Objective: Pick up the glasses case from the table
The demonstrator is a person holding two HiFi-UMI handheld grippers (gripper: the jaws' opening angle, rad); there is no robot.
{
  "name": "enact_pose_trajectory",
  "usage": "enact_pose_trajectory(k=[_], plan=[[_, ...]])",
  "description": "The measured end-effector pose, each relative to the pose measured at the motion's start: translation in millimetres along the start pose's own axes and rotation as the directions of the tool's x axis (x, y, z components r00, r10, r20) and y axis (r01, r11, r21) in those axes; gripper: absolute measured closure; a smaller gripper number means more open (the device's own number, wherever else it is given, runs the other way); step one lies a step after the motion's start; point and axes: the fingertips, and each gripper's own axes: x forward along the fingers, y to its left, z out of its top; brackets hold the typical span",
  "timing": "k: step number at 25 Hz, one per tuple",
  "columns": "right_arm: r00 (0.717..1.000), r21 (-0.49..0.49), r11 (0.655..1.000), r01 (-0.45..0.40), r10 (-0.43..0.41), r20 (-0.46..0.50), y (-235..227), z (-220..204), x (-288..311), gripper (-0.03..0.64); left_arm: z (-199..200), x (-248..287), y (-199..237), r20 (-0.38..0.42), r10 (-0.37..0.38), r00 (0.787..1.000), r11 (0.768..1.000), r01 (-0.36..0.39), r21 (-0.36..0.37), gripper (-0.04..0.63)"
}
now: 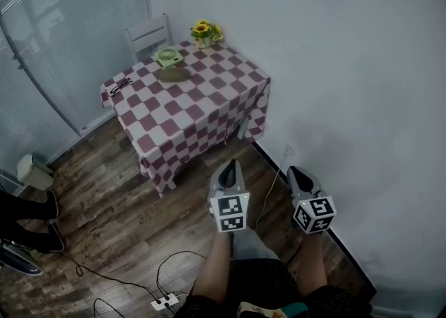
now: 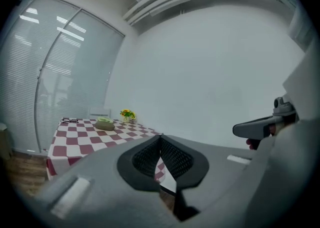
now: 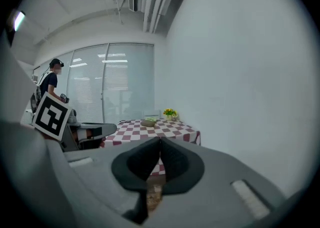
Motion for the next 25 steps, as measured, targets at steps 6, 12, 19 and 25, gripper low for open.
enact_pose_trajectory(k=[6,12,19,25], plan=[[0.996,0.061,0.996,-0.060,0.064,-0.063,-17.0,-17.3,76.4,0.612,-26.8,52.2,40.1,-0.089,0.078,0.993,0.997,-0.079,-0.015,0.584],[0.984,0.151,0.980,-0.133,0.148,-0.096,-31.0,-29.2,151.5,0.612,-59.9,103.0,66.2,-0.218,0.110,0.970,0.994,-0.109,0.016,0.584],[0.977,0.202,0.963,-0.176,0.196,-0.082,-71.7,-20.7,213.4,0.612,-61.8,178.0,54.6,-0.291,0.072,0.954,0.997,-0.067,0.027,0.584],[0.985,0.205,0.965,-0.161,0.170,-0.028,-112.5,10.9,246.2,0.612,-28.1,233.0,39.2,-0.245,0.049,0.968,0.997,-0.035,0.062,0.584]])
